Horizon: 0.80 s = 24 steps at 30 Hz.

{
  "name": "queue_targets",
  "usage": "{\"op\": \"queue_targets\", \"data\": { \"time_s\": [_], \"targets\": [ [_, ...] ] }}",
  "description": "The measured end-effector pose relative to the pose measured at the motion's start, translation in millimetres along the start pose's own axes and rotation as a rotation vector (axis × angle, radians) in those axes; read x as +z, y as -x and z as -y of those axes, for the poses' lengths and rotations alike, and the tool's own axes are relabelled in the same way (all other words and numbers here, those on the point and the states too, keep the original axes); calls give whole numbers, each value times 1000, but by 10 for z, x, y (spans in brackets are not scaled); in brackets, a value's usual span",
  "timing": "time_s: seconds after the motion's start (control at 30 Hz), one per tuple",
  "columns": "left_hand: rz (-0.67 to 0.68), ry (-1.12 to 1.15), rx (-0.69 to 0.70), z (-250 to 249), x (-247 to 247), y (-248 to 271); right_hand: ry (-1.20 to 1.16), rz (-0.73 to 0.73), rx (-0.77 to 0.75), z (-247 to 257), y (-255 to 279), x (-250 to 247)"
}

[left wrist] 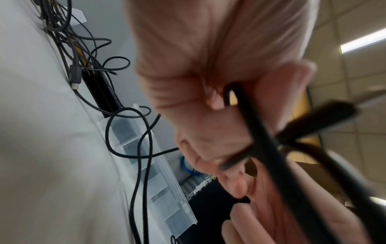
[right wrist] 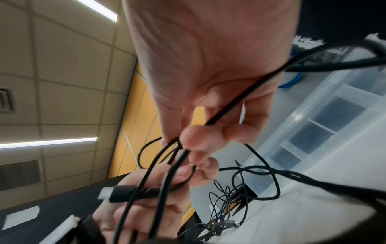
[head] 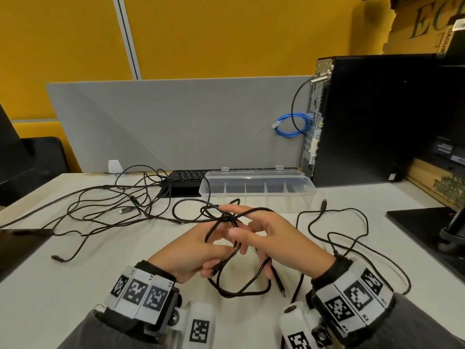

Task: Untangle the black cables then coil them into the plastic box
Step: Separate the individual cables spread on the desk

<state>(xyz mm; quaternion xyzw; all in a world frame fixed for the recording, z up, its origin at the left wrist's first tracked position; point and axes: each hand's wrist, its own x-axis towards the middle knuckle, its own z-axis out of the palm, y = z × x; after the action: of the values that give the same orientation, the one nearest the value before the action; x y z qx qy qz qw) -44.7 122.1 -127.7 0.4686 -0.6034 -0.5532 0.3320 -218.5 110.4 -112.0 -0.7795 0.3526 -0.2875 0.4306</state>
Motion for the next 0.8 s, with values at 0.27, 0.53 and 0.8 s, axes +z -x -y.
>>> {"op": "queue_targets", "data": {
  "time_s": [0.27, 0.53, 0.8],
  "targets": [
    [54, 311, 85, -34, 19, -8, 26, -322, -52, -43, -37, 22],
    [-202, 514, 142, -8, -42, -98, 116, -466, 2, -66, -50, 23],
    [-436, 912, 286, 41, -328, -120, 630, -10, 286, -237, -17, -245]
  ]
}}
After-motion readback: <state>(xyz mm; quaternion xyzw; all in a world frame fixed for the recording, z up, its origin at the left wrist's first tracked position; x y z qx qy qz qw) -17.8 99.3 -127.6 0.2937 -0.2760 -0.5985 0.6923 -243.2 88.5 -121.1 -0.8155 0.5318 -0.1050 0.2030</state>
